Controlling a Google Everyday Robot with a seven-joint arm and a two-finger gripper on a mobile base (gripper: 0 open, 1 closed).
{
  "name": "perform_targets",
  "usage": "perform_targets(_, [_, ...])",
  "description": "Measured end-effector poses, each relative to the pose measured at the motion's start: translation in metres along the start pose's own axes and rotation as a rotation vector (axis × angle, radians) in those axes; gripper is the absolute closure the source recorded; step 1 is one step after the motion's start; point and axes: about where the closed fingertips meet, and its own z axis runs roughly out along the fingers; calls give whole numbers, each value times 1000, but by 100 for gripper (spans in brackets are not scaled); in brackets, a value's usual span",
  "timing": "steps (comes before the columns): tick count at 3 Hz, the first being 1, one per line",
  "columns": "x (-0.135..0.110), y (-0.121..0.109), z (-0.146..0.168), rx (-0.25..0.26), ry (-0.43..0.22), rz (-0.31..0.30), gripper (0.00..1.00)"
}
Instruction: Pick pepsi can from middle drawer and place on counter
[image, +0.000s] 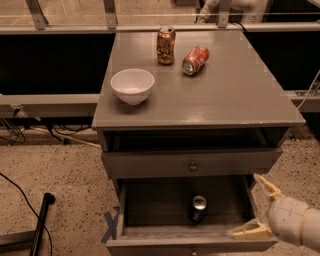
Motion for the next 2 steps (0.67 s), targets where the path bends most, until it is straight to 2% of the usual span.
perform_targets(1, [54,22,42,6,-38,49,0])
perform_targets(2, [65,27,52,-6,-50,72,0])
